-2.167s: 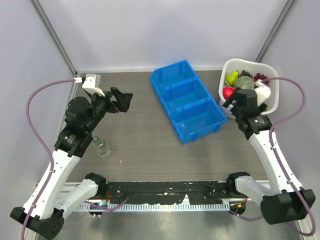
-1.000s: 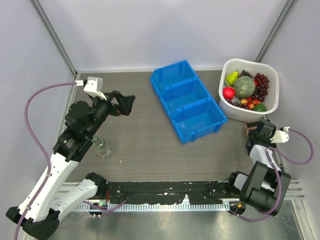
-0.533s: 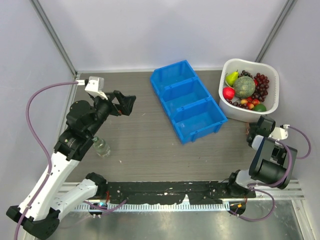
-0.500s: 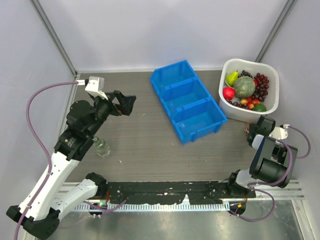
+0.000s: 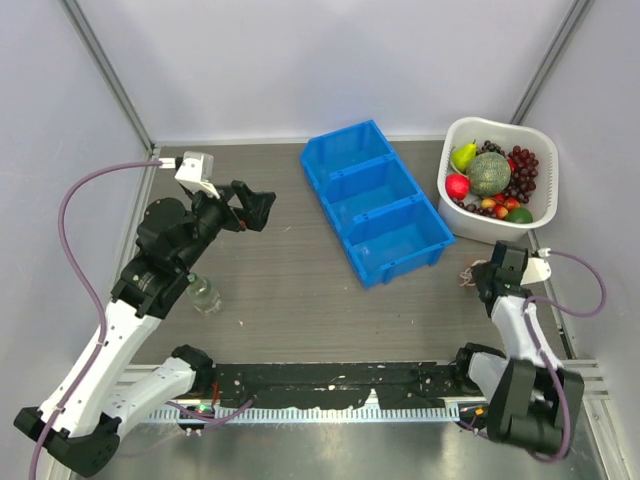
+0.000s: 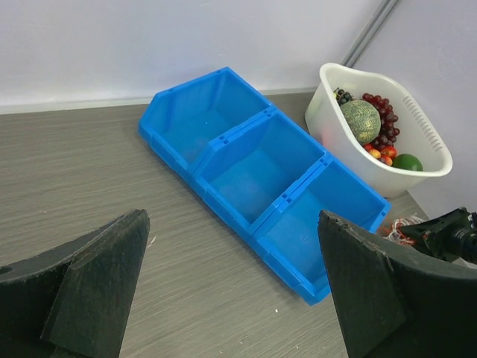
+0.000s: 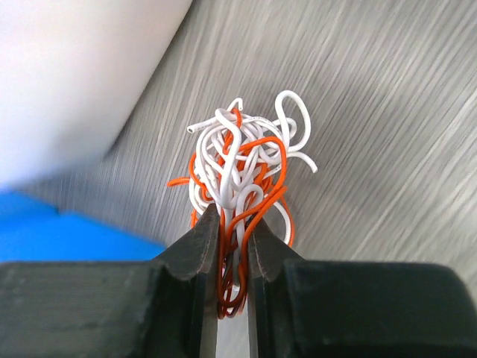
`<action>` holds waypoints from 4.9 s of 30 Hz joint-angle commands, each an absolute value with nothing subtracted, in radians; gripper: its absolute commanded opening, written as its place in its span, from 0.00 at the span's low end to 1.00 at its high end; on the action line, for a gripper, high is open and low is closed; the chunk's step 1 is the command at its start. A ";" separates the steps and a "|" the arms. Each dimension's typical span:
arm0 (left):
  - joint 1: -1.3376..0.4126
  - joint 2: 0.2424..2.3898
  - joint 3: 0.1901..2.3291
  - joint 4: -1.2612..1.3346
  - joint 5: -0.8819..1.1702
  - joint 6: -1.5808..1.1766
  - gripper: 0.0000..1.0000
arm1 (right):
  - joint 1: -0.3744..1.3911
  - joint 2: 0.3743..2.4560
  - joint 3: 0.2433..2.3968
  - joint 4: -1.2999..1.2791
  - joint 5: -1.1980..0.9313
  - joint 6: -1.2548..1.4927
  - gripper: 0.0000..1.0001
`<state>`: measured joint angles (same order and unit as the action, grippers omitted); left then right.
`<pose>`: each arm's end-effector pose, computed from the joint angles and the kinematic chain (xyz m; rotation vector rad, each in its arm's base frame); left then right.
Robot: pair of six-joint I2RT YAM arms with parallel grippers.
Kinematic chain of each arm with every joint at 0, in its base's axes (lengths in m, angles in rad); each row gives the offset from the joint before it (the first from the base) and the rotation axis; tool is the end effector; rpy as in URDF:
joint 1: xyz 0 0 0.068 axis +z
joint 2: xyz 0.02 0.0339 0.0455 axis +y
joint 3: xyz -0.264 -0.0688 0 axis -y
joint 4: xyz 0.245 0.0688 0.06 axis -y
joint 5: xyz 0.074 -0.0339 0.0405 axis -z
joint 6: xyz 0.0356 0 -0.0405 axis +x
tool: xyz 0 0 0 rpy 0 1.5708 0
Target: Untangle the cables
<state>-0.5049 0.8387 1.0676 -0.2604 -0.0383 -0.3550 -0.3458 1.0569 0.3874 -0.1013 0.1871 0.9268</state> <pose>0.1565 -0.0849 0.4204 0.0924 1.6366 -0.6334 0.1838 -0.0733 0.1625 1.4552 1.8145 0.0725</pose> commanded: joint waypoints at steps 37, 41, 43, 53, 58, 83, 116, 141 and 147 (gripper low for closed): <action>-0.508 0.822 0.982 -0.109 0.009 -0.296 0.95 | 0.795 1.322 0.871 0.267 -0.434 0.788 0.02; -0.509 0.821 0.980 -0.118 -0.064 -0.295 0.95 | 0.799 1.466 0.894 0.241 -0.466 0.759 0.32; -0.509 0.831 0.992 -0.138 -0.101 -0.298 0.96 | 0.805 1.450 0.845 0.232 -0.414 0.732 0.48; -0.509 1.003 1.124 -0.340 -0.103 -0.455 0.86 | 0.821 1.397 0.741 0.134 -0.244 0.647 0.57; -0.509 0.954 0.993 -0.336 -0.005 -0.615 0.78 | 0.822 1.436 0.752 0.155 -0.230 0.652 0.44; -0.609 1.186 0.732 -0.239 0.069 -0.744 0.45 | 0.821 1.499 0.661 0.316 -0.224 0.706 0.33; -0.607 1.166 0.840 -0.322 -0.089 -0.629 0.00 | 0.822 1.522 0.720 0.244 -0.190 0.615 0.01; -0.609 0.842 1.192 -0.670 -0.066 -0.607 0.00 | 0.838 1.259 0.853 0.176 -0.219 0.590 0.45; -0.607 0.861 1.198 -0.666 -0.014 -0.617 0.00 | 0.870 1.364 1.008 0.236 -0.270 0.637 0.45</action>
<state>-0.6121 0.8539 1.1603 -0.6785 -0.0589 -0.6037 0.8463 1.3125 0.9016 0.1982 -0.2401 0.6170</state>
